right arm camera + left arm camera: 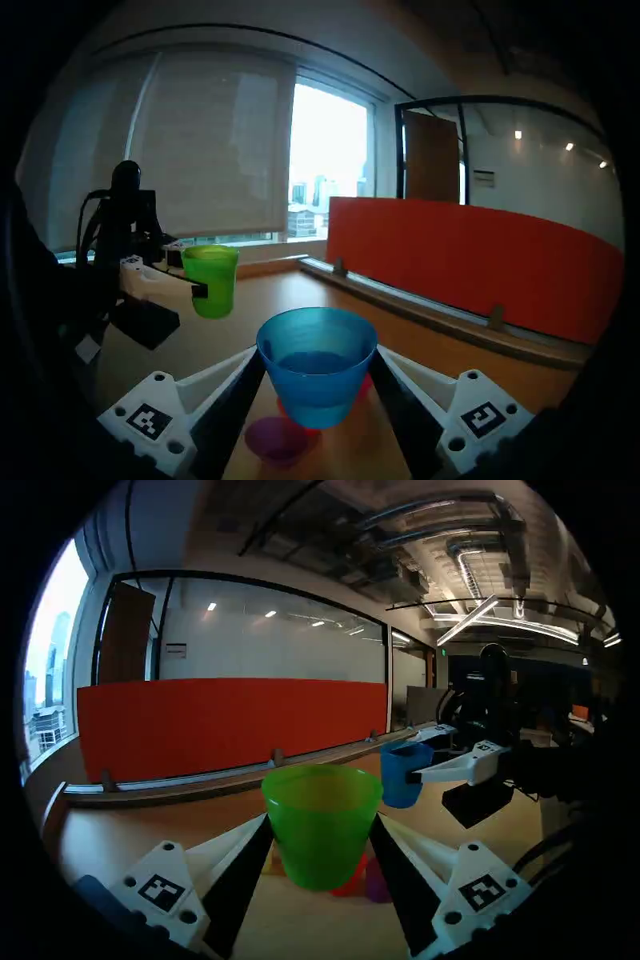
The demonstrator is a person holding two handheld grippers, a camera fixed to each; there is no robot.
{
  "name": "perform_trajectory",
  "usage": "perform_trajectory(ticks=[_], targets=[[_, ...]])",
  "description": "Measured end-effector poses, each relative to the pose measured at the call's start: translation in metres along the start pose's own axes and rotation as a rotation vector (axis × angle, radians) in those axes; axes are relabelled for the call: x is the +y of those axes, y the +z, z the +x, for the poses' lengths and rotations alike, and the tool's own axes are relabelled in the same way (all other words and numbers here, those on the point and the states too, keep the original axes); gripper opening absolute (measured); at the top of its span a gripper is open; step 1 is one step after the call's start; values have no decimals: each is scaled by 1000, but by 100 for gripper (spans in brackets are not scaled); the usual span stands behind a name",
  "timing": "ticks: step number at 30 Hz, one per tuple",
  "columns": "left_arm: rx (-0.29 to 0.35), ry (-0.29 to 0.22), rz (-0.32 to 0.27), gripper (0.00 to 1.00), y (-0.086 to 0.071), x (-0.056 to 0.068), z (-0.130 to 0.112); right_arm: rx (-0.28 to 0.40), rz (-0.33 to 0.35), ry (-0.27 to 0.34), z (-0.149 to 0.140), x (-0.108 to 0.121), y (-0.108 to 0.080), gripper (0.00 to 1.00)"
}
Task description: Pour water
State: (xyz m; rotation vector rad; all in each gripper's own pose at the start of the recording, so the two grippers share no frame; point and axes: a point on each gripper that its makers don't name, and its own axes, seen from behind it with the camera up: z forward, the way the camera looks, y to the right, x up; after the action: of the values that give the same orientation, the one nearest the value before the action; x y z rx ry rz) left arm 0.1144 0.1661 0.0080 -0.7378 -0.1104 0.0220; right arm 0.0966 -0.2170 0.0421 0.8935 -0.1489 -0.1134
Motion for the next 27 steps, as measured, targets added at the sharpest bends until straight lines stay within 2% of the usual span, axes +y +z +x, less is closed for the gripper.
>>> perform_trajectory(ticks=[14,27], targets=[[-22,-4,-18,81,-1,5,-7,8,9,-38,14,-2,2,90],[-41,-10,-57,82,2,14,-21,9,33,-102,30,-6,8,90]])
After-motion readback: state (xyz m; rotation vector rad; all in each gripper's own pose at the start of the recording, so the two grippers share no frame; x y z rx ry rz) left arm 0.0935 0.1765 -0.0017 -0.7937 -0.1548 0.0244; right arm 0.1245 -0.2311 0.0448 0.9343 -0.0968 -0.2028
